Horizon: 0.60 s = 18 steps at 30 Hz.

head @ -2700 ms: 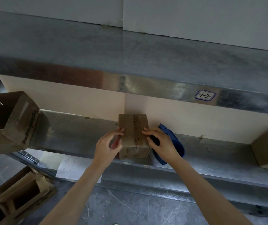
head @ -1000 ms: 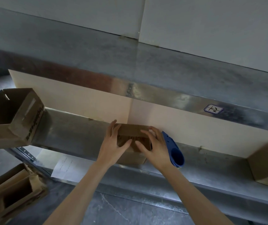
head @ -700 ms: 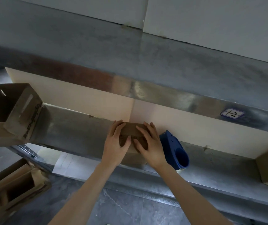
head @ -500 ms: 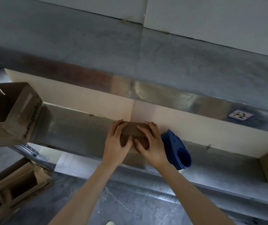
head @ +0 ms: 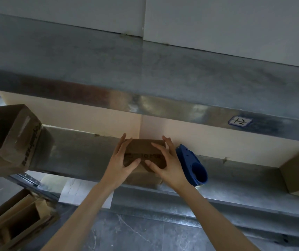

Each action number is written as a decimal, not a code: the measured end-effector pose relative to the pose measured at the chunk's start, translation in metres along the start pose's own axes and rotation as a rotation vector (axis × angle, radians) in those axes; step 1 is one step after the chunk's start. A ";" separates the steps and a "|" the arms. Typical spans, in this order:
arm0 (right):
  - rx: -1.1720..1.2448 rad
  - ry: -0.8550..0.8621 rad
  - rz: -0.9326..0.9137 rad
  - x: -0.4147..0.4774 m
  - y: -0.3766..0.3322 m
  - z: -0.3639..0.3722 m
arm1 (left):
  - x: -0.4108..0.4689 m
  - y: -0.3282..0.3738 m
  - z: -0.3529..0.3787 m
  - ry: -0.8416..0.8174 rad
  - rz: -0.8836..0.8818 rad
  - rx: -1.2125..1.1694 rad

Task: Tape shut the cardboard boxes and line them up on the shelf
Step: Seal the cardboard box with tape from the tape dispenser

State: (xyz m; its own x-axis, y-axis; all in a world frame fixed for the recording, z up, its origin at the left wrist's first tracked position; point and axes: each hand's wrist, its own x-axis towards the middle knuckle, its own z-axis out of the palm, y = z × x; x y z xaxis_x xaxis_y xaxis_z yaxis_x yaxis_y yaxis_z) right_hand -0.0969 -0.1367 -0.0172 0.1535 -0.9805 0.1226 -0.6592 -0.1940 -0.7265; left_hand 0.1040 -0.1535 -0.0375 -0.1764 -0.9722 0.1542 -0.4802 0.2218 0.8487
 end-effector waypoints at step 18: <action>0.067 0.064 0.082 -0.004 0.007 0.020 | -0.003 -0.001 0.023 0.178 -0.004 -0.129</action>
State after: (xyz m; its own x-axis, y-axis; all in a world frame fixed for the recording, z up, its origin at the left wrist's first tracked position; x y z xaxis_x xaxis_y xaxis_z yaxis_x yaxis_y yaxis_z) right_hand -0.0868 -0.1334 -0.0362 0.0521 -0.9934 0.1020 -0.6168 -0.1124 -0.7790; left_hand 0.0854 -0.1487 -0.0509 -0.0147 -0.9736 0.2279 -0.3648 0.2174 0.9054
